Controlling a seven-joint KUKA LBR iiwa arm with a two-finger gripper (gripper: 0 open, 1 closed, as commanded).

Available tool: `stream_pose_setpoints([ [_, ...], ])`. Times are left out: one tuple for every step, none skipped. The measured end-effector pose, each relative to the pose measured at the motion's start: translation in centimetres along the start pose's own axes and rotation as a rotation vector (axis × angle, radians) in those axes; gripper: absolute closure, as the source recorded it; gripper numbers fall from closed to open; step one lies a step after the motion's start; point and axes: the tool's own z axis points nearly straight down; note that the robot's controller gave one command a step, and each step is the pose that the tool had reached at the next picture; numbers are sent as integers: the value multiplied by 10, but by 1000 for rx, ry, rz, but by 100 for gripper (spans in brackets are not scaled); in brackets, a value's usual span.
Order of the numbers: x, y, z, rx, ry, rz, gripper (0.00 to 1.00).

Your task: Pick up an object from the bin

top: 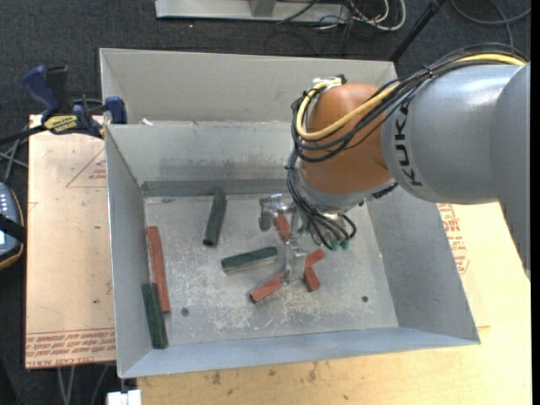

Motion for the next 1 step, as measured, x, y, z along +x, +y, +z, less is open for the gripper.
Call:
stream_pose_setpoints([
  [-2,0,31,1,-2,-14,0],
])
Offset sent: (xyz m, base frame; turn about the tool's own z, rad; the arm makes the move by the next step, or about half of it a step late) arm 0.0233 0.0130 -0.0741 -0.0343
